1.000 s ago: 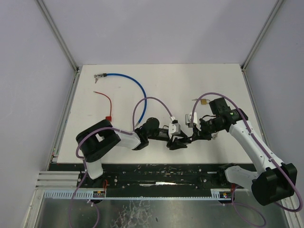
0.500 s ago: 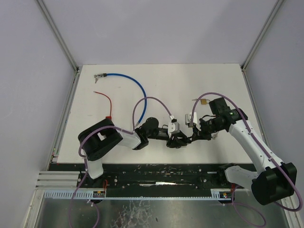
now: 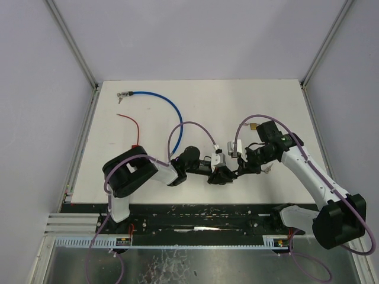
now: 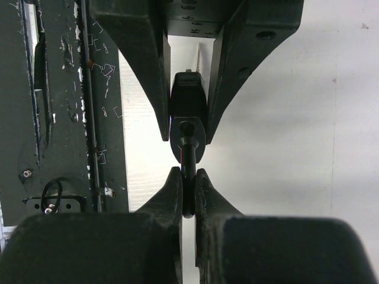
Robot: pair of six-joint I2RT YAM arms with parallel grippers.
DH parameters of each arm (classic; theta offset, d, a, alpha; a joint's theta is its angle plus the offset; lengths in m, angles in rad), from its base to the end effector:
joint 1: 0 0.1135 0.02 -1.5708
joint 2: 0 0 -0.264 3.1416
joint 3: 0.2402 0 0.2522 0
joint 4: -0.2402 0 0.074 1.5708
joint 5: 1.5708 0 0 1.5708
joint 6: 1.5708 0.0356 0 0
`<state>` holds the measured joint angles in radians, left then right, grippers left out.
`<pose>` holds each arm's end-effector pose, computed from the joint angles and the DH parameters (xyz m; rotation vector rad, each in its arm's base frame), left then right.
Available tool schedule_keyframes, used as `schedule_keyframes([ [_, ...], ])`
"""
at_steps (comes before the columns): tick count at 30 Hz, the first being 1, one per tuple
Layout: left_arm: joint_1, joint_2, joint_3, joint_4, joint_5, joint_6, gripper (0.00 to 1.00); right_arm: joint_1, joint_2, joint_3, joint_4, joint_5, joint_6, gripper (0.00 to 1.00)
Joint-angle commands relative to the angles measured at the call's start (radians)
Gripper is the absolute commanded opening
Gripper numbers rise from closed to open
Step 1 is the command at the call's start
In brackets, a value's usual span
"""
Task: Lock with the key
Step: Lock the lock.
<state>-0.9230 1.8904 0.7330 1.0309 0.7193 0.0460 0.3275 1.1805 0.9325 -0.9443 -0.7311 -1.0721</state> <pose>0.1963 -0.2983 0.1512 1.3191 1.2700 -1.2418 0.1901 0.0897 0.2623 -1.7121 1.7552 0.7015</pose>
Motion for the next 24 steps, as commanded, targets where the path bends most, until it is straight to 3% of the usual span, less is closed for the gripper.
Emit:
schedule_keyframes([
  [1,0.000,0.023,0.019,0.044,-0.016,0.044,0.00,0.021,0.017,0.005,0.061,-0.073,0.032,0.05],
  [13,0.016,0.153,-0.126,0.455,-0.128,0.056,0.00,0.013,0.027,0.016,0.098,-0.105,0.100,0.48],
  [18,0.034,0.178,-0.156,0.566,-0.135,0.017,0.00,-0.032,-0.004,0.000,0.089,-0.139,0.045,0.53],
  [24,0.042,0.158,-0.168,0.575,-0.151,-0.006,0.00,-0.056,-0.026,-0.095,0.124,-0.174,-0.107,0.60],
])
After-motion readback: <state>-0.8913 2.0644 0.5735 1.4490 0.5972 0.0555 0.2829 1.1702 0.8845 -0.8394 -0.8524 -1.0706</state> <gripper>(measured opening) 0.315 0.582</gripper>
